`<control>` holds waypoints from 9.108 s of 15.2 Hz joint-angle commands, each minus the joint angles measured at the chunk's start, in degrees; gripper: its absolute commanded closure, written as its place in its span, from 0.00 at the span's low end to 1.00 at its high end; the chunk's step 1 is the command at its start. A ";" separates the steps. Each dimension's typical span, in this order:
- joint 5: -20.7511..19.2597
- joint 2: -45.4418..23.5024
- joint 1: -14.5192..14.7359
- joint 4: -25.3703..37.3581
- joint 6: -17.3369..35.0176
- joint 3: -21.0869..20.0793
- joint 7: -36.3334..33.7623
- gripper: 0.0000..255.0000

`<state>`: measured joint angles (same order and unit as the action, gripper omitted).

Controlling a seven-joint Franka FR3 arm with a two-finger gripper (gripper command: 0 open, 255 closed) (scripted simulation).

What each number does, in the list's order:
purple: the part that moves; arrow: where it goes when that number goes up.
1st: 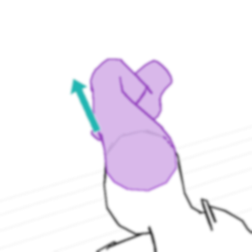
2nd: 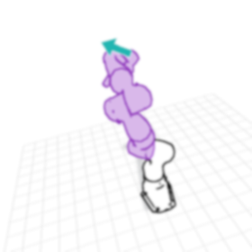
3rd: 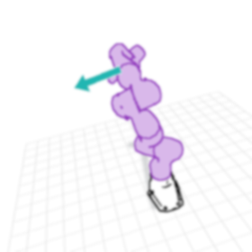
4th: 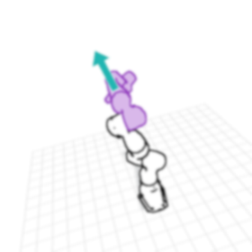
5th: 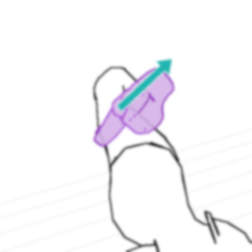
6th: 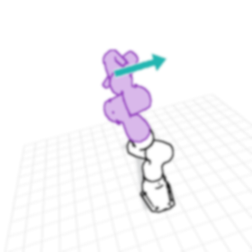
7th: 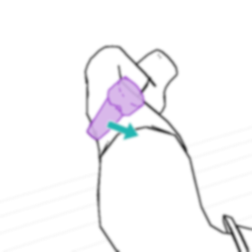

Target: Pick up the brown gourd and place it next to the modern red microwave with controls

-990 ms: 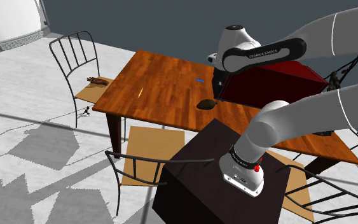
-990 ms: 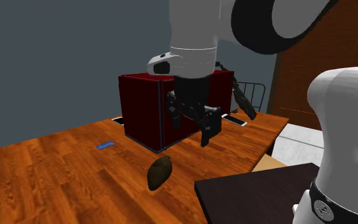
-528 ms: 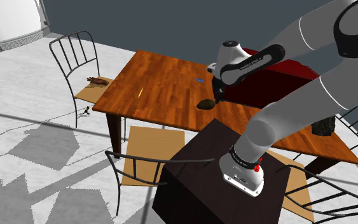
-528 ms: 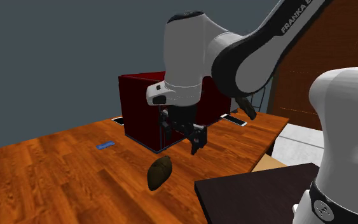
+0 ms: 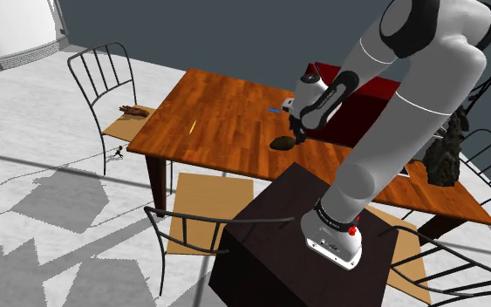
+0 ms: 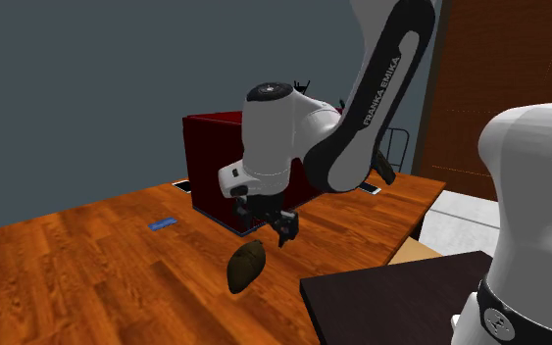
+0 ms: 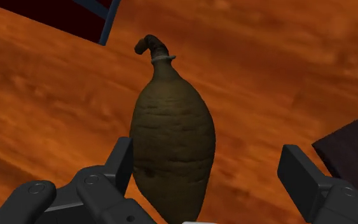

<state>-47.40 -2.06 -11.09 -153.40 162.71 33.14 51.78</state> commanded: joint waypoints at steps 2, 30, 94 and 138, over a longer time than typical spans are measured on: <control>-1.80 -9.46 -1.46 4.39 7.26 0.75 1.90 0.00; -2.62 -20.05 -3.41 9.00 14.59 0.75 0.75 1.00; 16.86 26.21 -3.03 19.38 -40.98 -9.05 29.06 1.00; 3.89 58.51 -19.14 15.84 -56.91 6.28 59.86 1.00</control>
<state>-43.19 56.02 -29.93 -136.90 105.50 39.22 111.60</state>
